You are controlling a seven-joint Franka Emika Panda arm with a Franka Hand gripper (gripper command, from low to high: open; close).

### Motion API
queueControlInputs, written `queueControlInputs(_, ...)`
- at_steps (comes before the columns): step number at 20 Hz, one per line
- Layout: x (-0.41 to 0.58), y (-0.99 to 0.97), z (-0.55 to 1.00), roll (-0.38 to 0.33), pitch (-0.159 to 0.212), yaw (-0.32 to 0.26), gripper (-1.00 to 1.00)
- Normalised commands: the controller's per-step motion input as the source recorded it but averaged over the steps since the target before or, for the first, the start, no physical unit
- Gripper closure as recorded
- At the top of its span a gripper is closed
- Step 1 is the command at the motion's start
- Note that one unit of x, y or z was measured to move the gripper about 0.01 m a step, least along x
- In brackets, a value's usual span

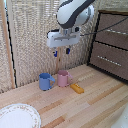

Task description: Propose to navigate your clamp on the clench of the first drawer. Use gentle force to register to the cabinet. Send posterior your swing mandate till over it lurks, a cup of pink essence. Fortify your grip after aiming concentric with the pink cup’s periphery. Manoeuvre the pink towards the cabinet's top. Drop your compression till the cup is resting inside.

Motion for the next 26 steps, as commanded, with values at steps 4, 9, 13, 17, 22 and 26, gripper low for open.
queueControlInputs(4, 0.013, 0.04, 0.25, -0.24, -0.057, 0.097, -1.0)
queueControlInputs(9, -0.001, 0.0, 0.35, -0.287, -0.092, 0.123, -1.0)
queueControlInputs(13, 0.0, 0.0, 0.39, -0.271, -0.108, 0.126, -1.0)
queueControlInputs(17, -0.064, 0.0, 0.32, -0.305, -0.05, 0.111, -1.0)
queueControlInputs(22, -0.222, -0.02, 0.21, -0.336, -0.018, 0.129, -1.0)
queueControlInputs(26, -0.251, -0.03, 0.1, -0.366, -0.005, 0.143, -1.0)
